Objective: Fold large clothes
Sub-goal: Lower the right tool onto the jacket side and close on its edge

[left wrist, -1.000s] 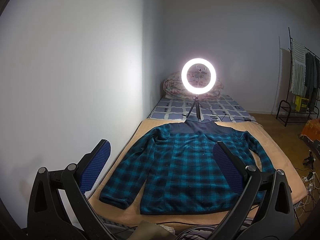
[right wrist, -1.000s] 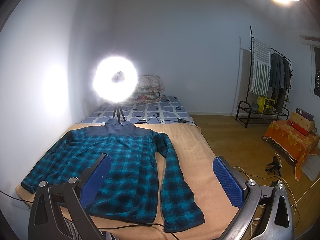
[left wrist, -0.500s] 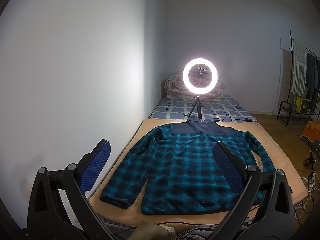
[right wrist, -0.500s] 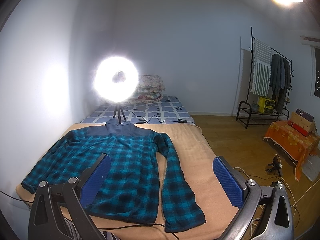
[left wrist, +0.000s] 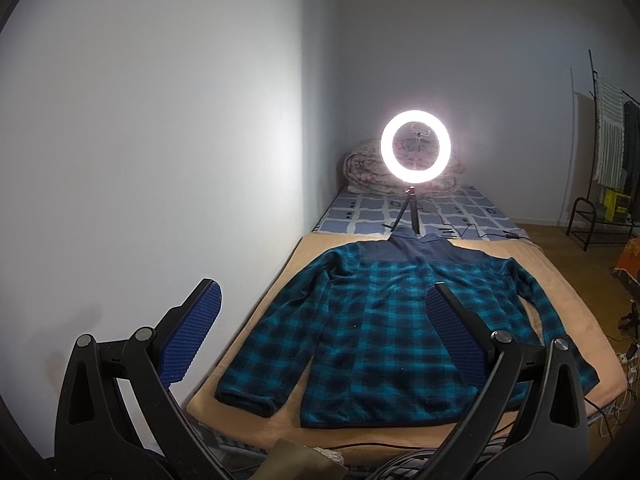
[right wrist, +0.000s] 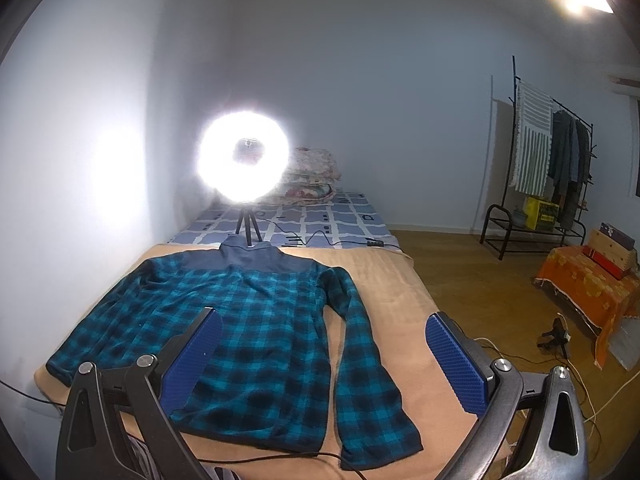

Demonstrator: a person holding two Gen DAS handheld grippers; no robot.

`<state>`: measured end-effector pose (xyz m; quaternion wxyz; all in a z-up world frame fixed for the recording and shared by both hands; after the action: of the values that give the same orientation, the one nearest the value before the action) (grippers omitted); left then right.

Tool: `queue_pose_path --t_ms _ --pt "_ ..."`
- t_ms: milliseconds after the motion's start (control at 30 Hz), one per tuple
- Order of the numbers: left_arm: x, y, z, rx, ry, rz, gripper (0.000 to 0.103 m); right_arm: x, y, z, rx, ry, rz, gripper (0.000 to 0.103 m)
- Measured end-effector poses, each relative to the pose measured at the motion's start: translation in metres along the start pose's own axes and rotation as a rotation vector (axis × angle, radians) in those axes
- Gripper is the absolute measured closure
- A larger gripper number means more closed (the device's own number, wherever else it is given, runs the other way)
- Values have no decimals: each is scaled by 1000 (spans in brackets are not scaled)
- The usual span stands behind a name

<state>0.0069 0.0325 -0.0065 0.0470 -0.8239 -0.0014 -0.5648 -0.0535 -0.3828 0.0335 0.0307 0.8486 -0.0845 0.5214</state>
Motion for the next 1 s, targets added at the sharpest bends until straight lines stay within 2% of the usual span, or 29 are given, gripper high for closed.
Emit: queue_pose_path --t_ms 233,400,600,700,733,867,1000 --pt "-13 -13 10 44 -25 -6 0 7 -16 19 47 -11 -18 0" --pt "-24 -27 21 73 -51 -7 0 12 -37 35 66 -7 -81 0" --pt "-54 -55 40 118 -110 -26 0 17 -77 62 92 -6 -187 1" --pt "-78 -73 52 131 -152 -64 0 17 -97 77 142 7 -214 1" --pt "-85 -77 55 135 -163 -72 1 18 -103 83 157 12 -219 2" --pt "-112 -91 69 140 -228 -111 20 18 -131 108 235 27 -247 1" --pt "-138 -101 87 141 -285 -142 29 20 -169 140 347 -21 -310 1"
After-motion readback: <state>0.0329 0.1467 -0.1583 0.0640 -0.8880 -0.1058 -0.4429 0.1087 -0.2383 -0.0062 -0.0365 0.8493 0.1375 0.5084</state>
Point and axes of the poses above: each gripper's, at about its wrist camera, not at the fingertips, and z roughly the way its jaws point, y to its right, x to its top, the point moved 1 cm from there along z, roughly the way its jaws point, and after that the axes turned 4 degrees about z, right-handed, at the moved point
